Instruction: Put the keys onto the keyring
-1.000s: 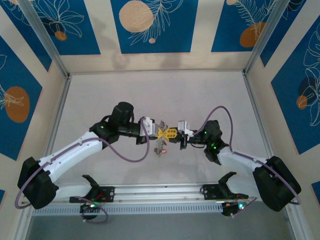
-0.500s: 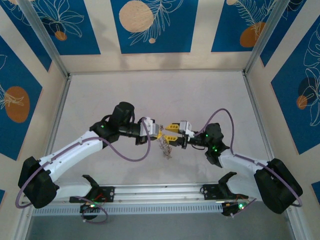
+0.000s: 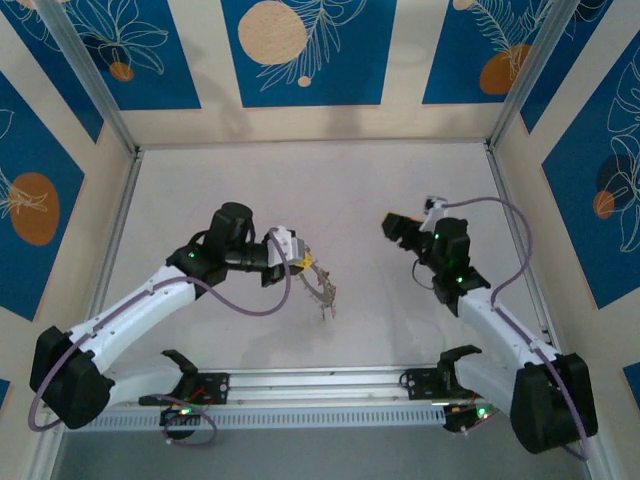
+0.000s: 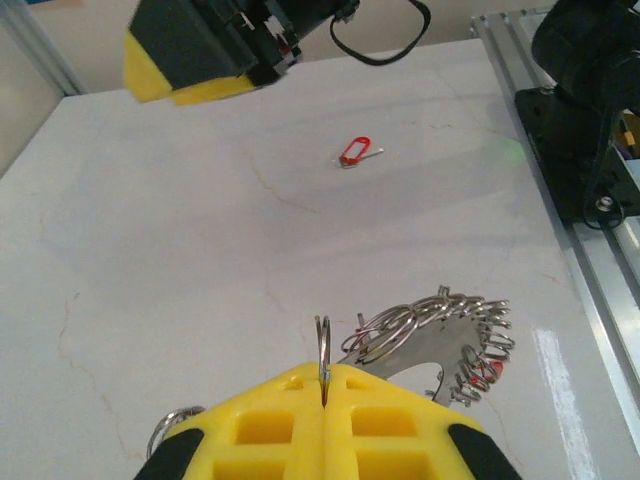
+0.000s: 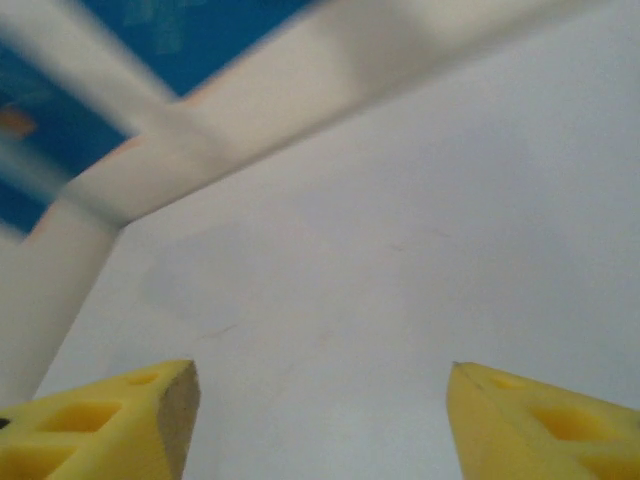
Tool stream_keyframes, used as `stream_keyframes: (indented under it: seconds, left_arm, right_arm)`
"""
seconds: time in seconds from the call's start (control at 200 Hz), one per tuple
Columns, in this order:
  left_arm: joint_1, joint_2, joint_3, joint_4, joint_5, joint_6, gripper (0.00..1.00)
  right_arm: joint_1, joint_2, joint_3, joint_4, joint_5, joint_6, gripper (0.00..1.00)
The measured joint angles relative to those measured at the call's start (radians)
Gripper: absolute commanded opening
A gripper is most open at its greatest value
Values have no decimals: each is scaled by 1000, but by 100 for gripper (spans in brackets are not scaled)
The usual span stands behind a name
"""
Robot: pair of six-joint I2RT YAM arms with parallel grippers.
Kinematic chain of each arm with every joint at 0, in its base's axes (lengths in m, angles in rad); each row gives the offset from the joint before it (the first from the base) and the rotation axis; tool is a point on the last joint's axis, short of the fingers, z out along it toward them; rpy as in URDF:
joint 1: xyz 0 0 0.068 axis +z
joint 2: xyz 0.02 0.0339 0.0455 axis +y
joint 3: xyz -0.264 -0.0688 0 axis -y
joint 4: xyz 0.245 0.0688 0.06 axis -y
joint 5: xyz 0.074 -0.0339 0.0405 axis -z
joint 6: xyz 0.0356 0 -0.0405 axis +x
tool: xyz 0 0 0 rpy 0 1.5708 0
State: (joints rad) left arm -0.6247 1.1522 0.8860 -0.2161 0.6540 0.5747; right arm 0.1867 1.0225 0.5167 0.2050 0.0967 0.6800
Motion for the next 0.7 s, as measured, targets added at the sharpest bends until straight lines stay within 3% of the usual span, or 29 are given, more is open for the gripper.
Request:
stream_keyframes:
  seconds: [0.125,0.265,0.495,0.7]
  left_arm:
    - [11,-1,-3,10,0,-8,0]
    - [12,-2,-16,18,0,-19,0]
    - [13,-7,-40,17,0,-19,0]
    - [13,-7,-40,13,0,-19,0]
  right_arm:
    - [-163,78,33,-255,26,165,74]
    - [-245,84,6,-447,33,220,82]
    - [-312,225,23,-529,-12,183,83]
    - [-298,232,47,-557,-44,164,83]
